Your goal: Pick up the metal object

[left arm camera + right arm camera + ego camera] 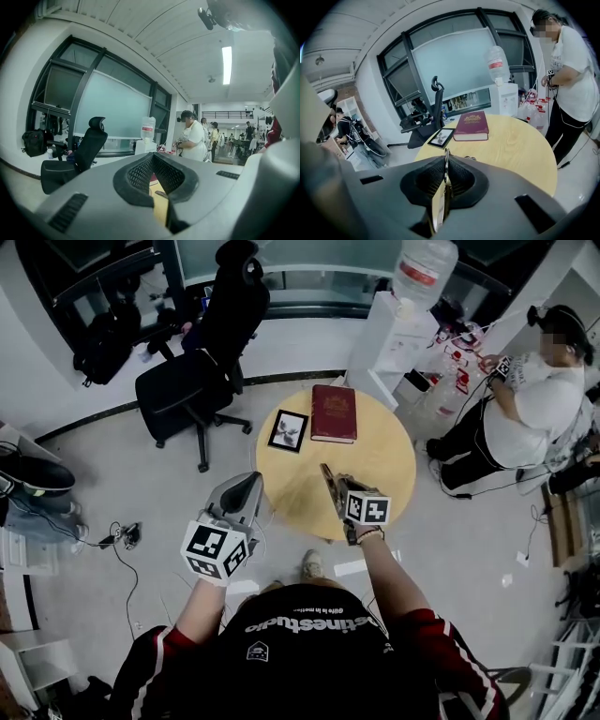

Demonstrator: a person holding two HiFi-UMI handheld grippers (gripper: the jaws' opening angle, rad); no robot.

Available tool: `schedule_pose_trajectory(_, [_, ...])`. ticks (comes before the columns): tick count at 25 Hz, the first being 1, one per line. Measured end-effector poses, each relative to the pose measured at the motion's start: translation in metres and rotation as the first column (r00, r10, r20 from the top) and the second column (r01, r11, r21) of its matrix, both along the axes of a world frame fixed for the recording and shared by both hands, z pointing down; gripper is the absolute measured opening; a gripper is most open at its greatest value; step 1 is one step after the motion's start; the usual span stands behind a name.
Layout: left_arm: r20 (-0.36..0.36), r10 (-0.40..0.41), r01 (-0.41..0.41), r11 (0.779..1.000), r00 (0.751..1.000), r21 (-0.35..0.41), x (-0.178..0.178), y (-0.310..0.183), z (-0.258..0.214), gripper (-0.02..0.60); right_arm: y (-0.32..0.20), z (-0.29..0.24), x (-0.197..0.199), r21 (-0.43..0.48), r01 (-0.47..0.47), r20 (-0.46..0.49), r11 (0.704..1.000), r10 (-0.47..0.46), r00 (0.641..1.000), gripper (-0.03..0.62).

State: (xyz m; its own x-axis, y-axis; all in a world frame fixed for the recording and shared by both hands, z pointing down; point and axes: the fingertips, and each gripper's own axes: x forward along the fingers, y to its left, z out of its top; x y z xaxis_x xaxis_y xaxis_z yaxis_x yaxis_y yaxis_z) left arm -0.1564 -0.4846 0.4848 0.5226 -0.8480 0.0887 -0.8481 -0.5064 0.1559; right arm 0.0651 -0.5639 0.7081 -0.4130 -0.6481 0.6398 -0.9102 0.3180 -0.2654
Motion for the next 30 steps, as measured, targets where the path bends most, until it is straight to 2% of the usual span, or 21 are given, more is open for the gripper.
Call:
schedule_pose_trajectory(5, [-0.030, 0.029, -0.030, 0.999, 0.999, -0.011, 0.002, 0.006, -0.001, 0.015, 0.027, -0.028, 0.010, 0.034, -0.002, -0.003, 0.999, 0.002, 1.000, 0.046])
schedule_pose_trajectory(9, [-0.031, 0.059, -0.059, 0.998, 0.998, -0.003, 0.007, 0.011, -0.004, 0.017, 0.052, -0.056, 0.009, 0.094, 0.023, 0.003, 0.995, -0.023, 1.000, 0.044])
schedule_pose_trajectory(16, [-0.036, 0.125, -0.124, 0.992, 0.992, 0.009, 0.018, 0.019, -0.009, 0.017, 0.097, -0.106, 0.016, 0.176, -0.041, 0.055, 0.984, 0.032, 0.998, 0.044])
schedule_pose_trajectory(24, [-0.060, 0.169, -0.167, 0.985, 0.984, 0.035, 0.027, 0.027, -0.026, 0.017, 0.131, -0.162, 0.026, 0.271, -0.113, 0.108, 0.956, 0.086, 0.990, 0.044])
schedule_pose_trajectory(30, [-0.078, 0.203, -0.199, 0.978, 0.976, 0.058, 0.032, 0.036, -0.044, 0.017, 0.145, -0.206, 0.031, 0.364, -0.147, 0.123, 0.920, 0.110, 0.986, 0.044])
